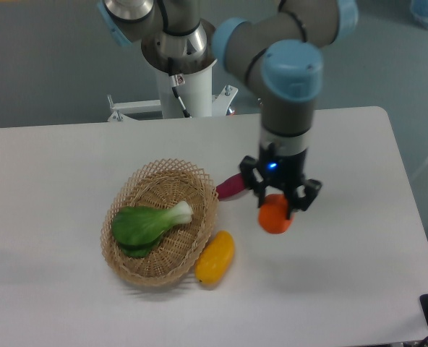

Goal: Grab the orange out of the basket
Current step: 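Lift the held orange up out of the basket and away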

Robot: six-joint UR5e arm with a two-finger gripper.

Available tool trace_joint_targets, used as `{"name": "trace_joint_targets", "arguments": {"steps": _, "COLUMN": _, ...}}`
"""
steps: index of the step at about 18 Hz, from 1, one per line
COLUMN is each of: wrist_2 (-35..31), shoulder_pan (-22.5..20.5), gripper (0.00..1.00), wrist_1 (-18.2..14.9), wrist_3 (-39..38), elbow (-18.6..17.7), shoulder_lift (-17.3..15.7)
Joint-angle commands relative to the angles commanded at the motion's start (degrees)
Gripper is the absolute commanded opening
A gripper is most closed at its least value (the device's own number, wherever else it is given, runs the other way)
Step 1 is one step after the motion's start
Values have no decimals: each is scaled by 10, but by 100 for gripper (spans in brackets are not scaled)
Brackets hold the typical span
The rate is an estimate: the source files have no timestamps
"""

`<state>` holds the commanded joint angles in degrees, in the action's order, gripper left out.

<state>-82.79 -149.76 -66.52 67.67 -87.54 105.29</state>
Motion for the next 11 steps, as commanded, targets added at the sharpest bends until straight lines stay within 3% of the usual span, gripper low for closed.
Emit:
{"name": "trace_joint_targets", "arguments": {"steps": 8, "wrist_2": 3, "shoulder_pan": -21, "gripper": 52, "wrist_1": -3, "wrist_3": 12, "elbow": -1, "shoulder_lift": -1}}
{"name": "trace_joint_targets", "arguments": {"steps": 11, "wrist_2": 31, "shoulder_pan": -45, "gripper": 52, "wrist_1": -4, "wrist_3": 35, "elbow": -5, "shoulder_lift": -9}}
